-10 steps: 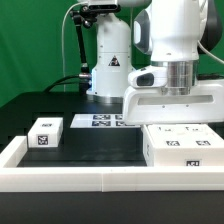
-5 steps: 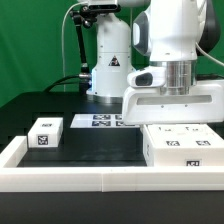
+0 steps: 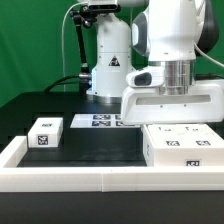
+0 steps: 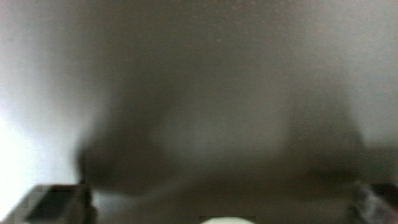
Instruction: Assemble cabinet
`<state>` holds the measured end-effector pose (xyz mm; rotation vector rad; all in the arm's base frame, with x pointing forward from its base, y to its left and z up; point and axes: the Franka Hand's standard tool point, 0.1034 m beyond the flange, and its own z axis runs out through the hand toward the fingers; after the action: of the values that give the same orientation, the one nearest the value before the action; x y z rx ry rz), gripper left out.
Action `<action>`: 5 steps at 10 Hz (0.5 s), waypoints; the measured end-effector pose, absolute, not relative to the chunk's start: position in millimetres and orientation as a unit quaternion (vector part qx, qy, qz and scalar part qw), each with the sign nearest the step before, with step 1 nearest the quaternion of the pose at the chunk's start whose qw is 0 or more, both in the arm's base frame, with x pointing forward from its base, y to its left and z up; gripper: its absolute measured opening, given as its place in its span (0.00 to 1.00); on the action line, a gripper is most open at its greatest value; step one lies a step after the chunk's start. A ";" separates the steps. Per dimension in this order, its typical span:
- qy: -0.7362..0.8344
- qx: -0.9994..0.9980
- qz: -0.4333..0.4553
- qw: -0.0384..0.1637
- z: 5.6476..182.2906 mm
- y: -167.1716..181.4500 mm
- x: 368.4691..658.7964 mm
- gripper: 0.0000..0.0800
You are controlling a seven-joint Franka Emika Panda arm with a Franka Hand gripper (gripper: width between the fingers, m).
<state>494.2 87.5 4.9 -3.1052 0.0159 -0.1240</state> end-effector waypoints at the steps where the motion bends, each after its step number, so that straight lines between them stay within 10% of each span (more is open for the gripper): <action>1: 0.005 -0.999 -0.040 0.017 4.9 87.6 494.2 0.68; 5: -0.001 -0.999 -0.040 0.016 4.6 87.0 494.2 0.28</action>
Offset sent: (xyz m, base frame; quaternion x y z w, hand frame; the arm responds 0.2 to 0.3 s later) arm -0.0009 -0.0033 -0.0010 0.0023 0.0014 -0.0050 1.0000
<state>494.2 87.0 4.6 -3.1062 -0.0037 -0.1238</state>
